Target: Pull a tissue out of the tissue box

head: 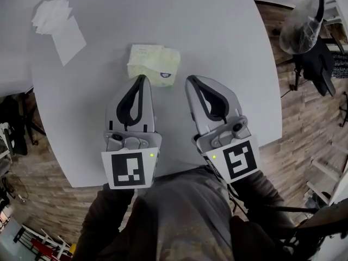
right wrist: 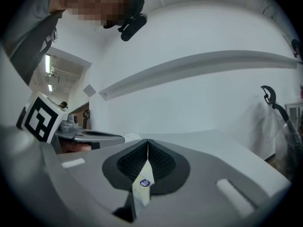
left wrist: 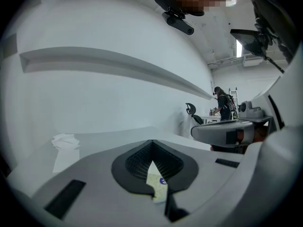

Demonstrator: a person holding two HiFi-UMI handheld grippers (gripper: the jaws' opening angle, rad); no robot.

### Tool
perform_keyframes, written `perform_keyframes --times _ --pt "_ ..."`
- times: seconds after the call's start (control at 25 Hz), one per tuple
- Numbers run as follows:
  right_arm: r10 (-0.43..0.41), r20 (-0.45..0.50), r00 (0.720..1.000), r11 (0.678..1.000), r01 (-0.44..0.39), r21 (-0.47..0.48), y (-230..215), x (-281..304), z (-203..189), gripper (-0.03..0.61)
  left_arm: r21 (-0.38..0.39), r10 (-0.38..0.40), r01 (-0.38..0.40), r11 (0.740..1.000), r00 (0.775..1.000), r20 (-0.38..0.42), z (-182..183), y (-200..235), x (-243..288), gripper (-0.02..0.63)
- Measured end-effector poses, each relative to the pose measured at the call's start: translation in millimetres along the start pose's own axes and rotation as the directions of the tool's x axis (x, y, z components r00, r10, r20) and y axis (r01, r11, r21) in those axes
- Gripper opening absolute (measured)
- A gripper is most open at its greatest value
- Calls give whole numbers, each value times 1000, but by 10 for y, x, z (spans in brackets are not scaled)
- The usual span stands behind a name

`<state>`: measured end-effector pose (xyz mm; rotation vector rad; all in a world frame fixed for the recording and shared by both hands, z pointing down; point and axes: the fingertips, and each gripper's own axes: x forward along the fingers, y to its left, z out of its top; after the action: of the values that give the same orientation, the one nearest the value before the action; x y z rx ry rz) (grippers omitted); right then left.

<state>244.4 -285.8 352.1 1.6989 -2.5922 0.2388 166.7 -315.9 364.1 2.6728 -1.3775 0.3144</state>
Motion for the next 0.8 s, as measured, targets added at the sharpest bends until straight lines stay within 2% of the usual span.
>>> perform_keyframes --times 0.12,0.28,0.48,0.8 --pt "74 -31 997 997 -75 -32 41 126 -244 29 -23 31 -32 999 999 -31 -184 56 93 -2" --pt "150 -101 984 980 -161 -120 111 223 -542 97 -48 58 -62 997 996 -70 -380 107 185 -2" --pt "183 -151 971 959 -210 -188 114 431 -775 100 -67 75 -82 994 992 -99 -572 165 304 -2" --pt "201 -217 955 940 -251 -231 59 644 -1083 100 -96 99 -112 989 986 -137 -786 209 402 -2"
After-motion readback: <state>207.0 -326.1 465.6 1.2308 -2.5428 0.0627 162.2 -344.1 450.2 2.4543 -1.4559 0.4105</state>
